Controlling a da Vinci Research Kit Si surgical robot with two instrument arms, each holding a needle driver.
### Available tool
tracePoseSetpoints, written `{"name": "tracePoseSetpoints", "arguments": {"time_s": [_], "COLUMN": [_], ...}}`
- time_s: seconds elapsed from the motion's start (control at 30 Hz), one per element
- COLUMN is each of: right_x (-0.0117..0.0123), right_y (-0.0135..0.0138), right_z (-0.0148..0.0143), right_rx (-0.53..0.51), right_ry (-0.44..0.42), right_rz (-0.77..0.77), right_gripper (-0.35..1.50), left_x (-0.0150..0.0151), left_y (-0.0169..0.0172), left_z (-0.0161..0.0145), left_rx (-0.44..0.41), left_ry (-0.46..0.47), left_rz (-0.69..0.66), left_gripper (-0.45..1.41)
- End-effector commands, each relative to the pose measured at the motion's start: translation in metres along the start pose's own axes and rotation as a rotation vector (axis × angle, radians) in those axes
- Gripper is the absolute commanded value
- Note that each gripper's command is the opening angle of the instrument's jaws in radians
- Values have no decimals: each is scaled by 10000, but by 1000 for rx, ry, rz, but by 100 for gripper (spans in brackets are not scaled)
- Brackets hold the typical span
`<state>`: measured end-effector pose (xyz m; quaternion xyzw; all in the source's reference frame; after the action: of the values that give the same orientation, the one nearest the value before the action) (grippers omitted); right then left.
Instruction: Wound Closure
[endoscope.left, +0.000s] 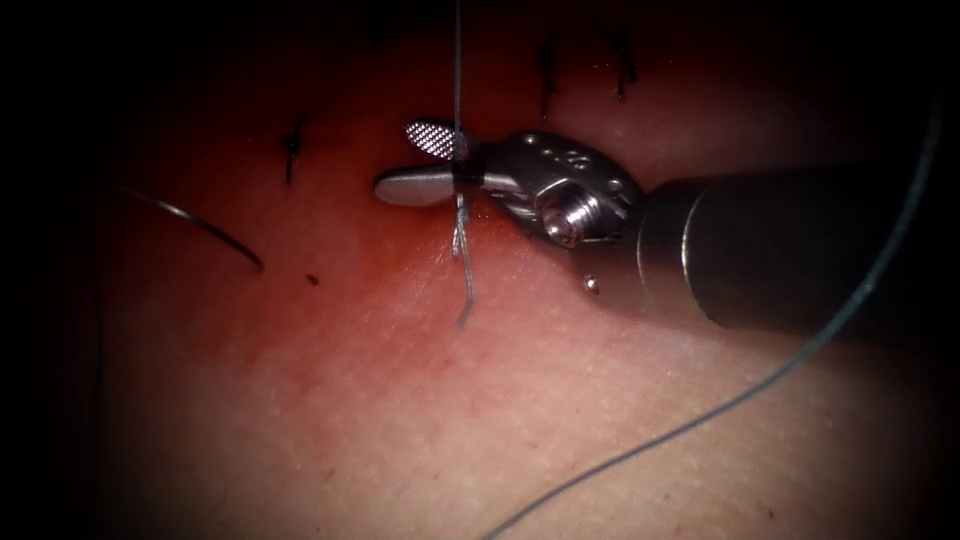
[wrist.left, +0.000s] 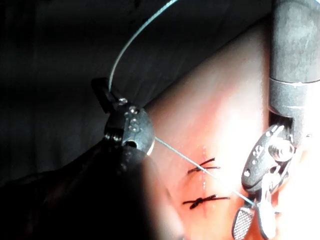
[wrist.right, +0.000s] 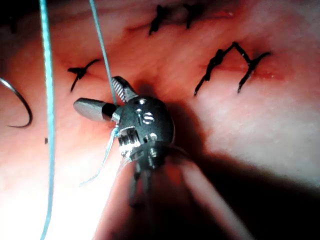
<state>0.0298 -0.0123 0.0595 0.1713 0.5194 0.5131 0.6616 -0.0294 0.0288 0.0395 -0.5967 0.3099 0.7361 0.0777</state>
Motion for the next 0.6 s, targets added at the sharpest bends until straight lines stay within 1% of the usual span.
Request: {"name": "tracePoseSetpoints", "arguments": {"time_s": [0.03, 0.33, 0.43, 0.47, 0.53, 0.57, 0.6], "right_x": [1, 4, 3, 2, 2, 0, -1], "right_y": [-1, -3, -5, -5, -5, -5, -5], "right_z": [14, 26, 27, 27, 27, 28, 28], "right_rx": [3, 6, 7, 10, 3, 0, -4], "right_ry": [2, 18, 17, 16, 23, 17, 7], "right_rz": [-9, -13, -14, -15, -21, -40, -47], "right_gripper": [128, 126, 123, 115, 88, 66, 39], "left_x": [-2, -5, -5, -5, -5, -5, -5], "left_y": [-4, -2, -3, -2, -2, -2, -2], "left_z": [9, 11, 11, 12, 12, 12, 12], "left_rx": [2, 4, 4, 4, 4, 4, 4], "left_ry": [3, 7, 8, 11, 14, 14, 14], "left_rz": [2, 4, 4, 4, 4, 4, 4], "left_gripper": [-45, -45, -45, -45, -45, -45, -45]}}
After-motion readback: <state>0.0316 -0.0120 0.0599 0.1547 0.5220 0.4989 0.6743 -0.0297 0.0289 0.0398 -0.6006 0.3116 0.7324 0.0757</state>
